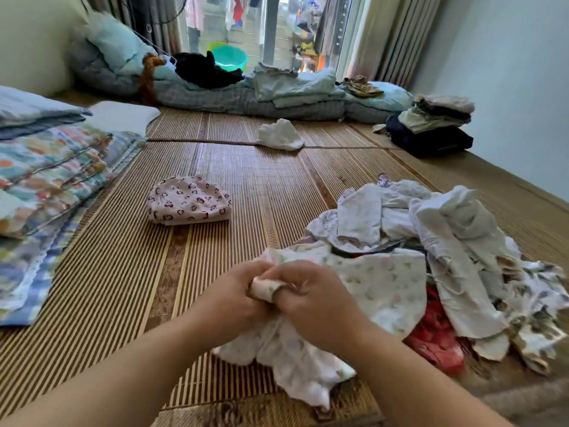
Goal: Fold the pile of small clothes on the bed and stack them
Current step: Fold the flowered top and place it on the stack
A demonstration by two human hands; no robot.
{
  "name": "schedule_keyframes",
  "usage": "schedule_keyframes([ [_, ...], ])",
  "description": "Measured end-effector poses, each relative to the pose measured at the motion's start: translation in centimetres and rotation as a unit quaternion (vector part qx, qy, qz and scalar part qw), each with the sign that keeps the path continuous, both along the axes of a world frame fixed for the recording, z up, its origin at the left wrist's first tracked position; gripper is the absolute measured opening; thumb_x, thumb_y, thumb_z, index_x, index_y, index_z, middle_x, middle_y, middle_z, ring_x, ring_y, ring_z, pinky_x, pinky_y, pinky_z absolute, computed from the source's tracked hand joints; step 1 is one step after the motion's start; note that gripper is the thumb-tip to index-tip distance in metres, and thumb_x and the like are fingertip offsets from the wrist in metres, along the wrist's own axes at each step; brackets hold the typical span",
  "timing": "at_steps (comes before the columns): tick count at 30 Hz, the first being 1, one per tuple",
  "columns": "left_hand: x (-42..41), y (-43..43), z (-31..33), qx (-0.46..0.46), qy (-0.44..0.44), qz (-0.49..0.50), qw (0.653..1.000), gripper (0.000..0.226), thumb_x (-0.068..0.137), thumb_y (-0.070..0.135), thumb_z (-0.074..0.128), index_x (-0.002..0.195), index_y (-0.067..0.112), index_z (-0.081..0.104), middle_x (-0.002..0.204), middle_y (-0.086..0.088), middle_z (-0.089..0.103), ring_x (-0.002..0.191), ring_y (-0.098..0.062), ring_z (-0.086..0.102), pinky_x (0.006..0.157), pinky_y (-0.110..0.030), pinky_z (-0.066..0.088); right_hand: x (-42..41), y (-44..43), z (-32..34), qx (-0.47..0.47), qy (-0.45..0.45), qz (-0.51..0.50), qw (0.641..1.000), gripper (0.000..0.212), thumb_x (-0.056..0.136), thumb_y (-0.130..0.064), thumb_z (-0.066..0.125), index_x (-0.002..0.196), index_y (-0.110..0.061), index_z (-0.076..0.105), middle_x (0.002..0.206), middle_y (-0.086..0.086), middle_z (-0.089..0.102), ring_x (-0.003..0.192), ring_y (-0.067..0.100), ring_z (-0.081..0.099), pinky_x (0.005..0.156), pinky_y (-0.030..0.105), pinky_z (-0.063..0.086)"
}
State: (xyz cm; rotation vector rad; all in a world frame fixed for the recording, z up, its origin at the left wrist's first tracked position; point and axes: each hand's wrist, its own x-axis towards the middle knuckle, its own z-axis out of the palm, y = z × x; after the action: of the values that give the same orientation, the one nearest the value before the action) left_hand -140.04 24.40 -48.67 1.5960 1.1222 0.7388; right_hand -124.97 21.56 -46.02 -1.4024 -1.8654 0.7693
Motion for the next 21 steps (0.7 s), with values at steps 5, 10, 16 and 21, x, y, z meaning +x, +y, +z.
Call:
schedule_keyframes([
  [5,-1.8,0.4,-0.2,-0.009,0.014,0.066,0.998,0.020,0.092,0.028,0.060,0.088,0.012,0.071,0.086,-0.008,0.074,0.083,-0.026,0.071,0.081,-0.053,0.056,2.2,1.1,-0.6,-0.048,0.033,-0.048,0.997,0.030,0.083,-0.010,0.061,0.101,-0.033,0.068,0.093,-0.010,0.069,0.078,0.006,0.066,0.073,0.027,0.056],
  [10,-4.7,1.4,-0.1,-0.105,-0.129,0.197,0.966,0.031,0.094,0.035,0.052,0.099,0.009,0.067,0.093,-0.013,0.075,0.089,-0.032,0.071,0.078,-0.048,0.056,6.1,1.9,-2.2,-0.206,-0.020,0.031,0.978,0.066,0.067,-0.048,0.081,0.127,-0.036,0.054,0.126,-0.010,0.057,0.114,0.008,0.057,0.095,0.030,0.051],
  [16,-7.0,1.8,0.1,-0.164,-0.205,0.239,0.935,0.029,0.094,0.034,0.054,0.106,0.009,0.064,0.099,-0.018,0.073,0.095,-0.037,0.068,0.081,-0.051,0.056,3.3,1.0,-5.6,-0.081,-0.278,0.070,0.954,0.030,0.085,-0.033,0.059,0.114,-0.032,0.062,0.112,-0.011,0.063,0.108,0.013,0.057,0.089,0.032,0.048],
  [21,-10.8,2.9,-0.2,-0.112,-0.138,0.296,0.938,0.024,0.093,0.037,0.057,0.097,0.016,0.068,0.095,-0.015,0.073,0.084,-0.033,0.070,0.068,-0.045,0.058,3.6,1.3,-1.1,-0.229,0.166,-0.006,0.959,0.022,0.095,-0.004,0.047,0.103,-0.002,0.067,0.103,0.019,0.071,0.093,0.028,0.068,0.087,0.039,0.053],
])
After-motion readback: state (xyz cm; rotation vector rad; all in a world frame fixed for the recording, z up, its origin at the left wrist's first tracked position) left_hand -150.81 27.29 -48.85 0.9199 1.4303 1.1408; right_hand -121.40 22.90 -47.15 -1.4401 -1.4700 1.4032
